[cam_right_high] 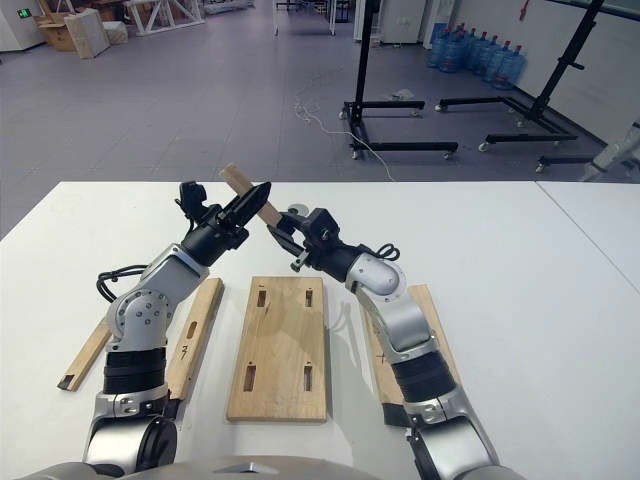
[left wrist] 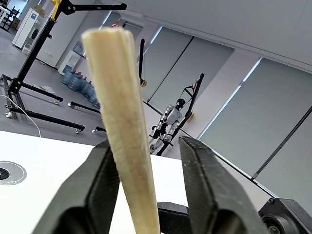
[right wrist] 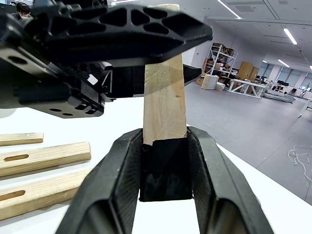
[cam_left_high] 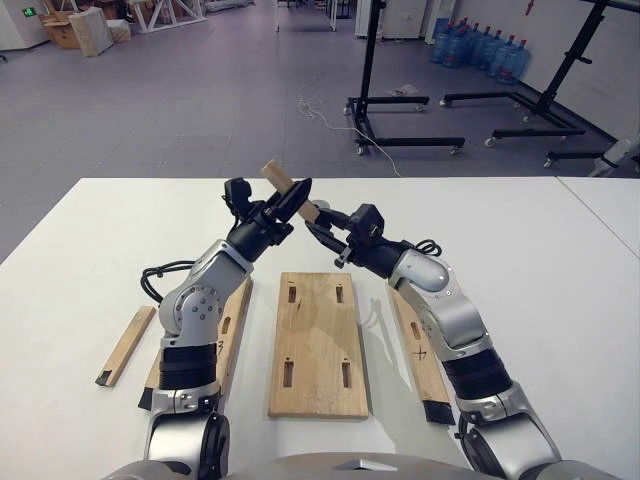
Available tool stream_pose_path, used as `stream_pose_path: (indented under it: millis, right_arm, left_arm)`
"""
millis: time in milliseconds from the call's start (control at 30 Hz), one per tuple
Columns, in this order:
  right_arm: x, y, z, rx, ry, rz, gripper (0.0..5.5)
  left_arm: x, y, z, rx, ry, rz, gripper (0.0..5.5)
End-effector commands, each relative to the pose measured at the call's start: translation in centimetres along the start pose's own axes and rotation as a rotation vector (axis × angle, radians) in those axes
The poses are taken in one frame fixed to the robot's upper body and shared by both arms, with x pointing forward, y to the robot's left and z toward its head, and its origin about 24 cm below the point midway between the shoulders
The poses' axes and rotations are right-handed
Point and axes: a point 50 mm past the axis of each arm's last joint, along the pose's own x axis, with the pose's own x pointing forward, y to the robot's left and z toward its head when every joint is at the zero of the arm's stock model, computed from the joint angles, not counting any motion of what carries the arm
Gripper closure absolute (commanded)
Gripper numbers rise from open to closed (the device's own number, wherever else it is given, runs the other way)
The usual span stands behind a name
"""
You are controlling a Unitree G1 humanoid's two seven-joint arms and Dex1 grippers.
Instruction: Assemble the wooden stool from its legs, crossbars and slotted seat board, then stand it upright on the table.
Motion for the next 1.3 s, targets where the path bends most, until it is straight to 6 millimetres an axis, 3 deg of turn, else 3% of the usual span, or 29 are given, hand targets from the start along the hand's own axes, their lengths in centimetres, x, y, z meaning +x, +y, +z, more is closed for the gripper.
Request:
stream_pose_path:
  millis: [33,267,767,1067,1300]
  right_arm:
    - [0.0,-0.2,-0.1,-0.008,0.011,0.005,4.22]
    - [0.0,-0.2,-0.1,-0.014,0.014,0.016,4.22]
    - [-0.4,-1.5,-0.9,-0.099,0.046,-0.028,4.22]
    - [-1.5,-3.7,-0.8,-0.152,0.042,-0.160,4.22]
    - [-1.5,-3.4,-0.8,-0.165,0.035,-0.163,4.22]
  left_arm:
    - [-0.1,0.2,-0.3,-0.006,0.009,0.007,4.32]
    - [-0.1,0.5,-0.4,0.010,0.008,0.026,5.10]
    - [-0.5,0.4,-0.8,0.056,0.050,0.014,5.11]
    - [0.1,0.0,-0.9,0.065,0.080,-0.008,5.11]
    - [0.0,-0.2,-1.0,0.061,0.089,-0.023,5.11]
